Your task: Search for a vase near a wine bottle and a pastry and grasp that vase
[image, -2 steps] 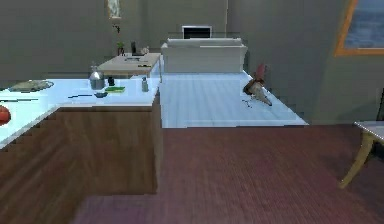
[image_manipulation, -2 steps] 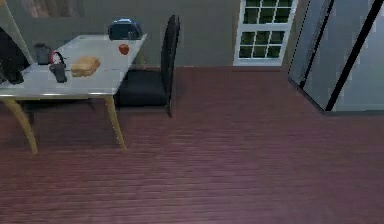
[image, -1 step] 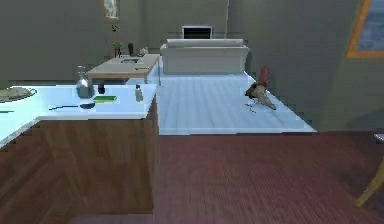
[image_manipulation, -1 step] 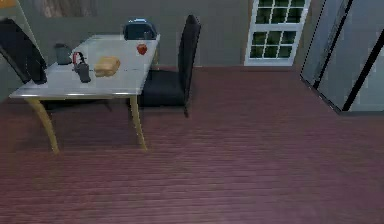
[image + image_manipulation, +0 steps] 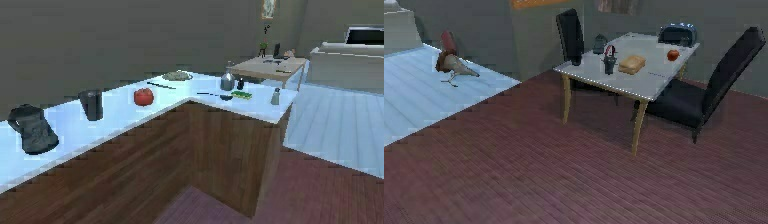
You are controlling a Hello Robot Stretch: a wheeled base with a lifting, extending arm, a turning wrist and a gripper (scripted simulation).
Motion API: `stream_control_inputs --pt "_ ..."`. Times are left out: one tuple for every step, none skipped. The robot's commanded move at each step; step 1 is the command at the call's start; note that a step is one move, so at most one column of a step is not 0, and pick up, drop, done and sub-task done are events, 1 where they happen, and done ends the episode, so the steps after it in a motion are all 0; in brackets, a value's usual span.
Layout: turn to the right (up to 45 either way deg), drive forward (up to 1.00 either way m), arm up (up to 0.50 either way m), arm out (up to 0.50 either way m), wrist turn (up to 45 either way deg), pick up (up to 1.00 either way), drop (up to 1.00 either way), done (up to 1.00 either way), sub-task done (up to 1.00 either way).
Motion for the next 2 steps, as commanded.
stream_control_inputs --pt "0.0 0.20 0.00 0.00 0.0 0.00 0.00 0.00 0.00" --pt "-42.0 0.00 0.00 0.00 0.0 0.00 0.00 0.00 0.00"
